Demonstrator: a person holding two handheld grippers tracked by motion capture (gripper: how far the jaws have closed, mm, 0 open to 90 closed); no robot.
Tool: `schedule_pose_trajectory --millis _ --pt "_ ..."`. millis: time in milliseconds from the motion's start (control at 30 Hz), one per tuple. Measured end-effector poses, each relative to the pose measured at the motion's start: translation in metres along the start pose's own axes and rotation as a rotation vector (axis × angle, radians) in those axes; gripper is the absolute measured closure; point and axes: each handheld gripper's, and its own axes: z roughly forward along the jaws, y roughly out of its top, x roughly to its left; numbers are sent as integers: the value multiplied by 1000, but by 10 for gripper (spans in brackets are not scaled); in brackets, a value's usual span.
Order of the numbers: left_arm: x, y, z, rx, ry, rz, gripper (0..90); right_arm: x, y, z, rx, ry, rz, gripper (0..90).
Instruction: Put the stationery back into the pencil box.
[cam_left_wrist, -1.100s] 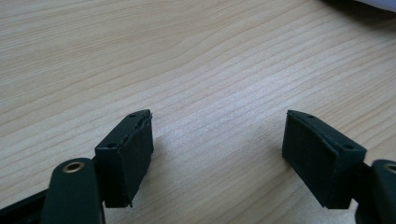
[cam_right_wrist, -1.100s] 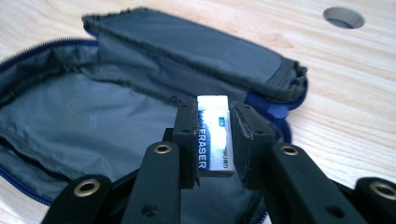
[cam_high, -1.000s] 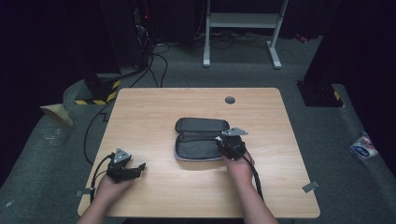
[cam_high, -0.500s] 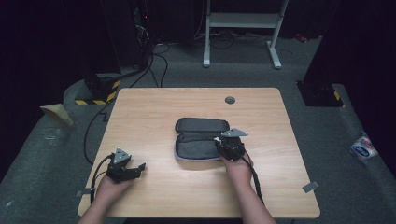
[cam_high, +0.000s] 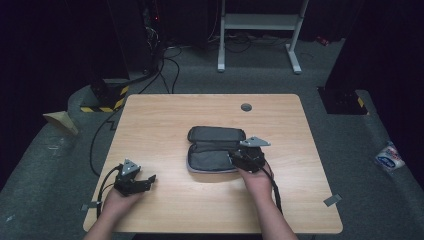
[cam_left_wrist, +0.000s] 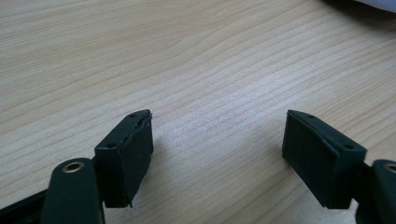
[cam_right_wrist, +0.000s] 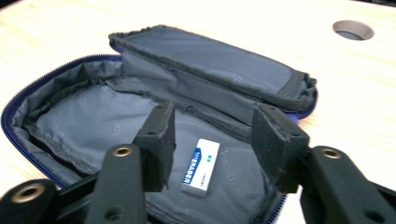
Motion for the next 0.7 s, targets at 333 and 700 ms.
schedule_pose_trajectory --millis 333,700 --pt "0 0 0 -1 5 -1 249 -21 -15 -23 -61 -7 -3 367" --pt "0 0 0 -2 5 -2 249 -68 -63 -48 -12 -125 59 284"
